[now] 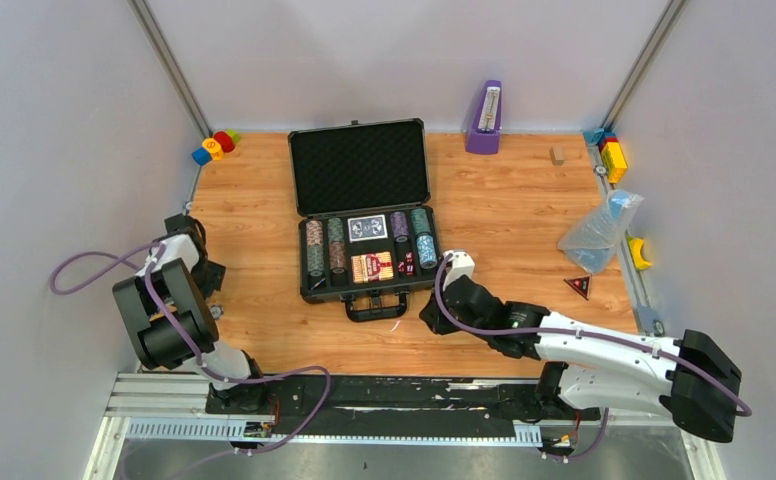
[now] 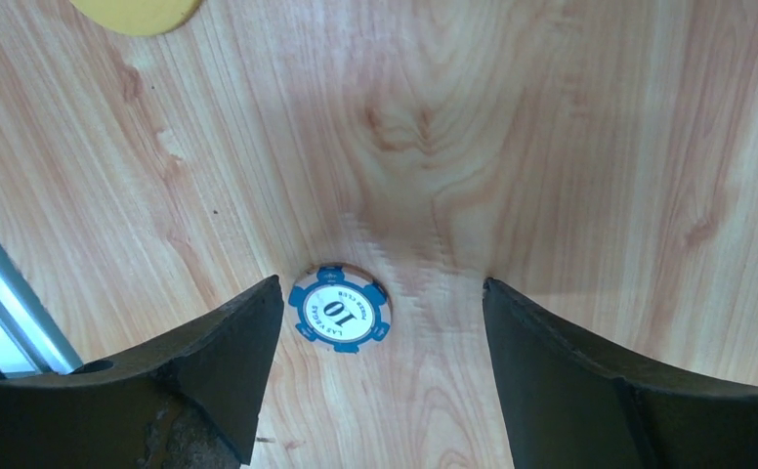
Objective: Pack up texas hold em set
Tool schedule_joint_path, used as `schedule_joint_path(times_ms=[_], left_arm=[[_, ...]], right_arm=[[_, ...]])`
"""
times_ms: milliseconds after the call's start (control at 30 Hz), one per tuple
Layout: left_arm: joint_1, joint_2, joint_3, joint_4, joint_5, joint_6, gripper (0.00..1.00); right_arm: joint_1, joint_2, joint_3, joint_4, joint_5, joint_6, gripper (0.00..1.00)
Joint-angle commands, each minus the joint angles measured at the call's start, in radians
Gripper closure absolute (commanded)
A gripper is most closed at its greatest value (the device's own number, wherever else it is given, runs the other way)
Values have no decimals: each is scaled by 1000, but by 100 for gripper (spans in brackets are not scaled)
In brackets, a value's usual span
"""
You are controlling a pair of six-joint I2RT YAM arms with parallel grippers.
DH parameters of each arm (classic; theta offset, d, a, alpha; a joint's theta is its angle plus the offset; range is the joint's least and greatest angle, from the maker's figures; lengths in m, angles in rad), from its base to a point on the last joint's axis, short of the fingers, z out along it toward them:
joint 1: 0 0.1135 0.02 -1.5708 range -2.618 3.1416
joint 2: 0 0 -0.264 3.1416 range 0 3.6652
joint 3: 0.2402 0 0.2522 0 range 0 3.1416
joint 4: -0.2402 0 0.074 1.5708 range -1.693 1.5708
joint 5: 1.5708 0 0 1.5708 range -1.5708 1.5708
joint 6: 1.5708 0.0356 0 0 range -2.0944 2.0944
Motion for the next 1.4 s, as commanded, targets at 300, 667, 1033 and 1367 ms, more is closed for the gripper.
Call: schedule_joint_path(times_ms=[300, 667, 1033, 1367], left_arm=[[-67, -2, -40, -115, -29, 2, 22], [41, -72, -154, -46, 79, -5, 23], [163, -102, -180, 6, 90, -9, 38], [169, -104, -180, 7, 83, -17, 57]], right_arm=[[5, -140, 0, -4, 17, -29, 92], [5, -142, 26, -34, 22, -31, 91], [5, -171, 33, -57, 20, -32, 91], [5, -143, 71, -68, 22, -32, 91]])
